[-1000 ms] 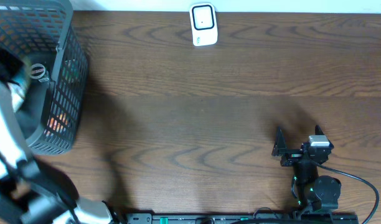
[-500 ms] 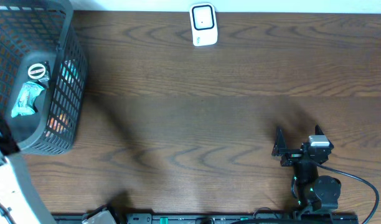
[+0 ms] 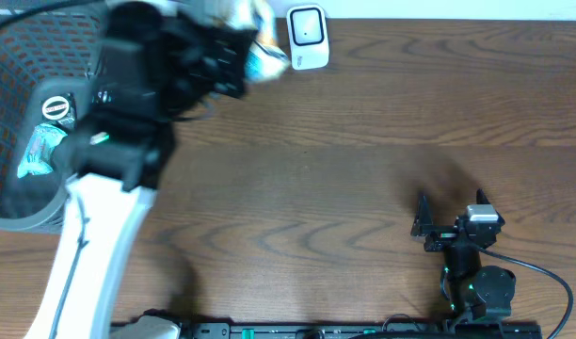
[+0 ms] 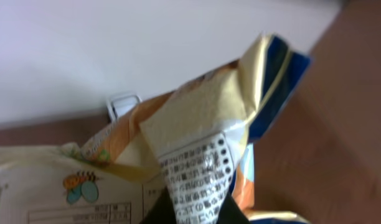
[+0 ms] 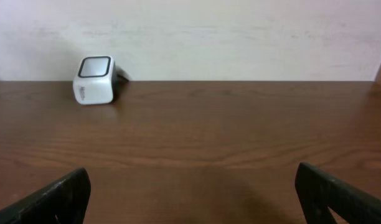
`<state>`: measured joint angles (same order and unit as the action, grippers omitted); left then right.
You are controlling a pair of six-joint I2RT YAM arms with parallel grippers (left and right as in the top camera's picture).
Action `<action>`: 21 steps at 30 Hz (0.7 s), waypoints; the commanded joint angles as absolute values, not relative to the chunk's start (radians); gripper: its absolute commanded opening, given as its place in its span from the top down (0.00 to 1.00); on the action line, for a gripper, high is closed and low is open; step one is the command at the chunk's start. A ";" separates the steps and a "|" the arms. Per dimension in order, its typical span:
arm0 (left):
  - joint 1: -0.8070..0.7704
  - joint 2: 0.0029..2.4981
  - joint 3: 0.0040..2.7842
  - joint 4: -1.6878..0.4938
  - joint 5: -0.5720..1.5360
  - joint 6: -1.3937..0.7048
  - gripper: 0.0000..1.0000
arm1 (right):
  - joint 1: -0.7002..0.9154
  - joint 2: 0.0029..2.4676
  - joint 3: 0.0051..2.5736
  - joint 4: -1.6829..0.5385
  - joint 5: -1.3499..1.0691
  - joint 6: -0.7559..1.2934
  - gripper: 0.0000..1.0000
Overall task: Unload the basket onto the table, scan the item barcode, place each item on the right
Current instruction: 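Carry the yellow bag to the scanner and drop it on the table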
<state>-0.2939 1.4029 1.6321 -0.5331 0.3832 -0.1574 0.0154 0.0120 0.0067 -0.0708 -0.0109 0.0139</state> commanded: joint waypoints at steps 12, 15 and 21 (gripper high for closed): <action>-0.573 1.829 1.646 -0.703 0.295 -0.143 0.92 | 0.020 0.007 0.005 -0.075 -0.009 0.006 0.01; -0.596 1.870 1.646 -0.703 0.301 -0.156 0.59 | 0.020 0.007 0.005 -0.075 -0.010 0.006 0.01; -0.603 1.863 1.660 -0.682 0.301 -0.154 0.25 | 0.020 0.007 0.005 -0.075 -0.009 0.006 0.01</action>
